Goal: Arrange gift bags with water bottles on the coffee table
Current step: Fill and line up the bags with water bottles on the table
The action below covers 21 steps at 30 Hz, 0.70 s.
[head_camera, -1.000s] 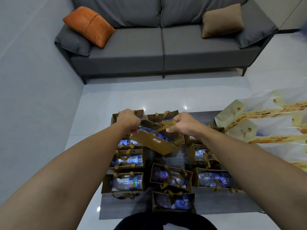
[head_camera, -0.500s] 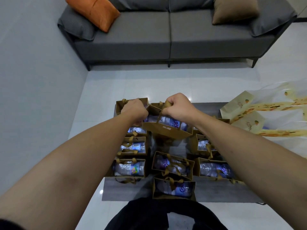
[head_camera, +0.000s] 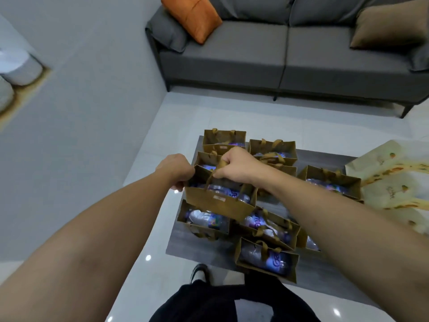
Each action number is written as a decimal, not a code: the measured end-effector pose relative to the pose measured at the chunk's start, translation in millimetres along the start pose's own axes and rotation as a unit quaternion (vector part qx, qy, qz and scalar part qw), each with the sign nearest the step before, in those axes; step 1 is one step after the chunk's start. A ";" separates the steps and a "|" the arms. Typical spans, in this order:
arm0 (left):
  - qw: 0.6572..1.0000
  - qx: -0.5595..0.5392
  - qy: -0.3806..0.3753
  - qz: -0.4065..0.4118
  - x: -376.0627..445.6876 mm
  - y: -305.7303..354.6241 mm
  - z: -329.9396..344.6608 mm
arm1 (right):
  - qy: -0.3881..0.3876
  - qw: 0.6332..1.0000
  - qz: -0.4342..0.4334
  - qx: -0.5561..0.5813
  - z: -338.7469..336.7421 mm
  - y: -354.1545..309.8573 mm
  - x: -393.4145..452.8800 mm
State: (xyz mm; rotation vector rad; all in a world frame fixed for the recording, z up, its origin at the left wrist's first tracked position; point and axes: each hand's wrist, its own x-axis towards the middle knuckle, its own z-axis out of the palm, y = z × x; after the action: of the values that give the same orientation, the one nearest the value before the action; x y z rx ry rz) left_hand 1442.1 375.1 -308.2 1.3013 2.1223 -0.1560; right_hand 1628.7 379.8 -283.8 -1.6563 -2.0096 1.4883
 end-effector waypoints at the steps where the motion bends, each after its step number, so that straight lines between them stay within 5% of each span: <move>1: 1.000 -0.001 -0.007 0.000 1.5 -11.4 -1.7 | -0.007 1.000 0.002 -0.011 9.7 -7.3 -2.0; 21: 0.927 0.171 -0.332 0.013 -6.0 -137.8 38.1 | -0.089 0.990 0.104 -0.023 155.0 -35.7 -48.9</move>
State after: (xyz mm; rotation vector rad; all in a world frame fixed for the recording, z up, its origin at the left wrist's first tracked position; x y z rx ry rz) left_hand 1346.1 285.5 -365.0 1.2303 1.5271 -0.8609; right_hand 1524.4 253.4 -312.8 -1.8633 -2.0231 1.7277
